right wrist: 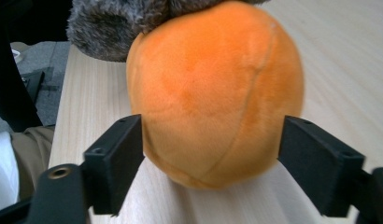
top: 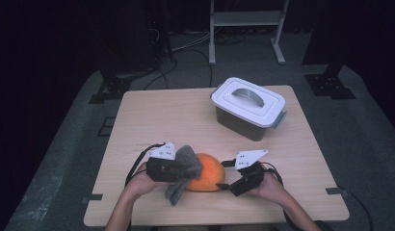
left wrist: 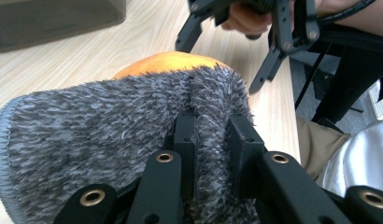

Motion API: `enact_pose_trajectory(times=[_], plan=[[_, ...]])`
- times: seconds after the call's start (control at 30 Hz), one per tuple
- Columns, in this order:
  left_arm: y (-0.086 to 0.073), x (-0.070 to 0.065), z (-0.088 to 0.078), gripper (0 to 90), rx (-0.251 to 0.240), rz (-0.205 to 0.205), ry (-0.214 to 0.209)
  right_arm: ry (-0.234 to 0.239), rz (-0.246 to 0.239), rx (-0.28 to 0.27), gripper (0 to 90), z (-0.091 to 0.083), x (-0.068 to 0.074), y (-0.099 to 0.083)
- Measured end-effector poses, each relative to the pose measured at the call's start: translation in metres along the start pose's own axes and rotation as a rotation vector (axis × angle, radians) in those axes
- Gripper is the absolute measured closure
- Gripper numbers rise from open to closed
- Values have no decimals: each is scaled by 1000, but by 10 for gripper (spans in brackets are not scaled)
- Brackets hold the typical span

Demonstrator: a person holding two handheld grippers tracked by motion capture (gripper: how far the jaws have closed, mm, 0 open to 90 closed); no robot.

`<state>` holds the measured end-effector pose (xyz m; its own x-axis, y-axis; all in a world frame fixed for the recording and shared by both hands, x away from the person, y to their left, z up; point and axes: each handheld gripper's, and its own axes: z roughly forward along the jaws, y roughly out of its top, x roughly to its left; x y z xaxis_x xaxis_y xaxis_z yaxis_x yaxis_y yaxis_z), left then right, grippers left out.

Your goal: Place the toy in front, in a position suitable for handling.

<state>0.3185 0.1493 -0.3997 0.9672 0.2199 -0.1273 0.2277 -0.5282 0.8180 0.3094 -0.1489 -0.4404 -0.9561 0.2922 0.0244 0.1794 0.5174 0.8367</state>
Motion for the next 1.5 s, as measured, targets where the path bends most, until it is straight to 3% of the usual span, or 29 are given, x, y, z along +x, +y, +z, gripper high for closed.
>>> enact_pose_trajectory(times=[0.1, 0.23, 0.37, 0.53, 0.63, 0.83, 0.93, 1.03, 1.17, 1.23, 1.37, 1.5], plan=[[1, 0, 3, 758, 6, 4, -4, -17, -2, 17, 177, 12, 3, -1], [6, -3, 4, 757, 2, 17, -10, -68, -47, 44, 379, 15, 4, 2], [22, -15, 7, 757, 6, 75, -13, -84, -80, 35, 454, 9, 6, 8], [40, -26, 24, 757, 22, 124, -52, -76, -110, 3, 469, 6, 13, 16], [40, -24, 28, 757, 29, 115, -43, -80, -111, 9, 485, 5, 12, 13], [34, -19, 17, 758, 19, 98, 7, -94, -106, -13, 503, -4, 7, 13], [34, -20, 16, 758, 27, 98, 13, -98, -103, -21, 503, -6, 8, 16], [39, -25, 21, 757, 12, 115, -24, -98, -111, -16, 502, -4, 10, 17], [48, -33, 30, 757, 14, 141, -66, -51, -102, -18, 501, 0, 14, 18], [48, -32, 33, 757, 33, 146, -54, -54, -121, -7, 501, 1, 16, 19], [43, -27, 29, 758, 11, 125, -36, -56, -116, -8, 506, -2, 12, 16], [39, -21, 15, 756, 2, 102, 24, -69, -146, -2, 505, -7, 8, 14]])
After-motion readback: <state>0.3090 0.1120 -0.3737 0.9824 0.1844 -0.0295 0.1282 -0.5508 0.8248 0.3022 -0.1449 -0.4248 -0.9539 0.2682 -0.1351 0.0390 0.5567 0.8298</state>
